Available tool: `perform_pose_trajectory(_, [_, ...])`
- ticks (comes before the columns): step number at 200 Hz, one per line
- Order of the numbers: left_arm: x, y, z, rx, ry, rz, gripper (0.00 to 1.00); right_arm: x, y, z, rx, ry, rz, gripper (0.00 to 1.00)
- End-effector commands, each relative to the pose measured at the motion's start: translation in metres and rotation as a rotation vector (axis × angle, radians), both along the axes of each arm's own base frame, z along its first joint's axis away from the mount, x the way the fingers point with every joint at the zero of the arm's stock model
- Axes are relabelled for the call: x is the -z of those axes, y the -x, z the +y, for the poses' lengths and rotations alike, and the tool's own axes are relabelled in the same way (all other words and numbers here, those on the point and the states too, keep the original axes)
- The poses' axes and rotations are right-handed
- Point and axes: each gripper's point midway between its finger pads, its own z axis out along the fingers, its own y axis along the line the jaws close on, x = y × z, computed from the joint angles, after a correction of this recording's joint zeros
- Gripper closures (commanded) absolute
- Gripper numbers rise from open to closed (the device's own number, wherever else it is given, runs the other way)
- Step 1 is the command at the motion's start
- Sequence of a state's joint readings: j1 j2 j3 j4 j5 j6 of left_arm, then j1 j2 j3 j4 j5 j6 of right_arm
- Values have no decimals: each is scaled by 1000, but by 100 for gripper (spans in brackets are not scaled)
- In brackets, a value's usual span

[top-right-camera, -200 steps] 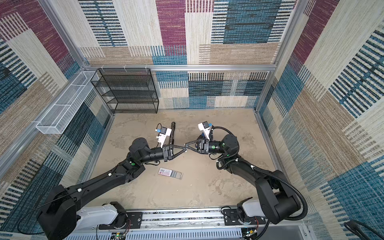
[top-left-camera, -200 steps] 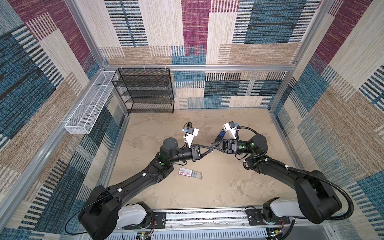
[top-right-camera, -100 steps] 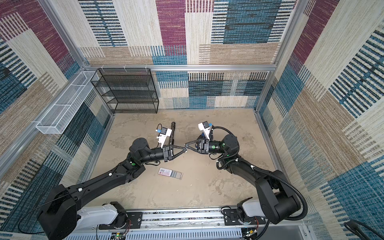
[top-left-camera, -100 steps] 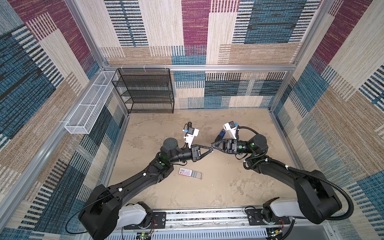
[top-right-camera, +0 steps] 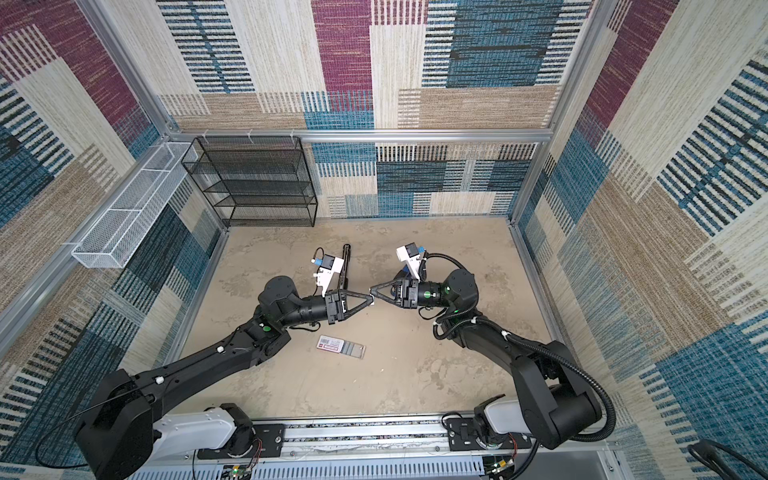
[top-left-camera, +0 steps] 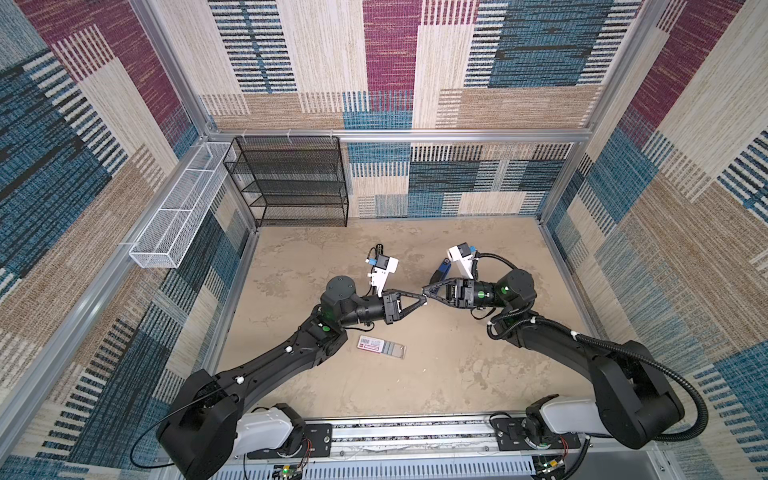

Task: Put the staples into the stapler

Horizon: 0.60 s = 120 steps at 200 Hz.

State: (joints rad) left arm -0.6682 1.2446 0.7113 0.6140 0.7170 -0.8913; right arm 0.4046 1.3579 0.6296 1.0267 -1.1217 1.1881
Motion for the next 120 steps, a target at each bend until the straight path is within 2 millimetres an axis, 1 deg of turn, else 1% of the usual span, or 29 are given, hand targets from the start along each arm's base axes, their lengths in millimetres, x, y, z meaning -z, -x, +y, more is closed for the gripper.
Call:
perform_pose_trajectory(1, [-9,2,0,9,29,0,100,-9,5,-1,-9,-23,-48,79])
perform_pose_trajectory(27, [-8,1,0,6,28,2,100,-11,5,-1,-10,-23,-51,80])
perform_pose_trajectory(35, [-9,1,0,4,29,1,95,-11,5,-1,-7,-25,-53,80])
perform_pose_trajectory(49, [-8,1,1,1,26,5,84,-12,4,-1,-6,-23,-53,80])
perform_pose_trajectory(68, [-8,1,1,-3,27,4,76,-12,4,-1,-6,-22,-54,80])
perform_pose_trajectory(107, [-7,1,5,-21,22,5,71,-13,3,-1,0,-17,-57,80])
perform_pose_trajectory(120, [-10,2,7,-29,27,-6,70,-14,3,-1,0,-18,-61,80])
